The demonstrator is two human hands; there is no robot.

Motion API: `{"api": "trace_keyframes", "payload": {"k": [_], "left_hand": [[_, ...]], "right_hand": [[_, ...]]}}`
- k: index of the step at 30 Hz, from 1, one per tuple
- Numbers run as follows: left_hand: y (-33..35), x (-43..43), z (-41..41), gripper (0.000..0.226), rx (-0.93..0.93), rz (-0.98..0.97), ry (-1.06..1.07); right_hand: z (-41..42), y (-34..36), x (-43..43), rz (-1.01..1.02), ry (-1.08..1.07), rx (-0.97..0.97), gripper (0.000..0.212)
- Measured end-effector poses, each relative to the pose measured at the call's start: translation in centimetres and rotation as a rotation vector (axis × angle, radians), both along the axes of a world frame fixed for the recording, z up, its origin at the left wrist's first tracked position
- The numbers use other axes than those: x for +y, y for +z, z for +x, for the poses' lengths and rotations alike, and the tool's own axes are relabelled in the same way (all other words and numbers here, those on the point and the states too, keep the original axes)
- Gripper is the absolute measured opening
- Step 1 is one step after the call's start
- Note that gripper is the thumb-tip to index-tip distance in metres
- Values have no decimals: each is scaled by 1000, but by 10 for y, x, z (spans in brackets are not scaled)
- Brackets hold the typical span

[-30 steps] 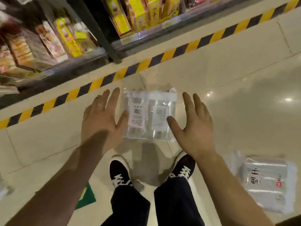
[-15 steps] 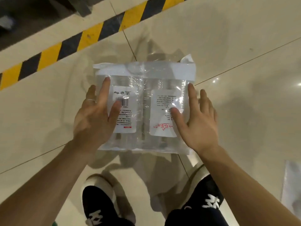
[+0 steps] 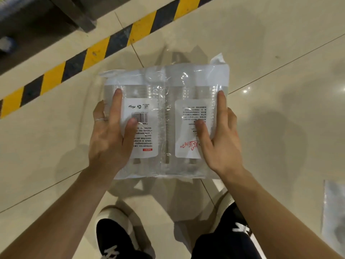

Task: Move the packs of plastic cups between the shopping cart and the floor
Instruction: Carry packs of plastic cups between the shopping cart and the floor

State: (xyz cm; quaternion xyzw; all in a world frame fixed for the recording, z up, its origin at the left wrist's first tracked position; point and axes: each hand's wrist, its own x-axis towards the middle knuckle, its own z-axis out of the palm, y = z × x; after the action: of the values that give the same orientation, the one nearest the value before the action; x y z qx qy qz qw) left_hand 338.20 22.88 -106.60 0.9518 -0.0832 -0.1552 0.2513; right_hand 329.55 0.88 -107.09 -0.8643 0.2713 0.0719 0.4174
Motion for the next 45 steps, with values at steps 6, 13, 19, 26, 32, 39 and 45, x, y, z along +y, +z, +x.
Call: {"api": "trace_keyframes", "payload": {"k": [6,13,19,26,32,39,45], "left_hand": [[90,-48,23,63,-68,-40,-34],[264,-131,60,63,-202,-120,-88],[445,-228,82,57,-361,-300,-126],[696,-326,89,60,-492,-488,-273],[907,-363,64,65,-576,-668,-372],[1079,-332,13,71,-645,-736,-545],[1159,-276,-35,65,-706,-759,-625]], "right_hand": [[15,94,-44,-11,-64,-37,73],[36,266,-122,-113,-149,-185,72],[38,457,-208,-239,-261,-336,71],[13,722,-285,-434,-448,-501,70],[-33,926,-298,-584,-586,-635,68],[-102,1092,-245,-689,-697,-767,67],[-162,1173,-159,-788,-763,-814,63]]}}
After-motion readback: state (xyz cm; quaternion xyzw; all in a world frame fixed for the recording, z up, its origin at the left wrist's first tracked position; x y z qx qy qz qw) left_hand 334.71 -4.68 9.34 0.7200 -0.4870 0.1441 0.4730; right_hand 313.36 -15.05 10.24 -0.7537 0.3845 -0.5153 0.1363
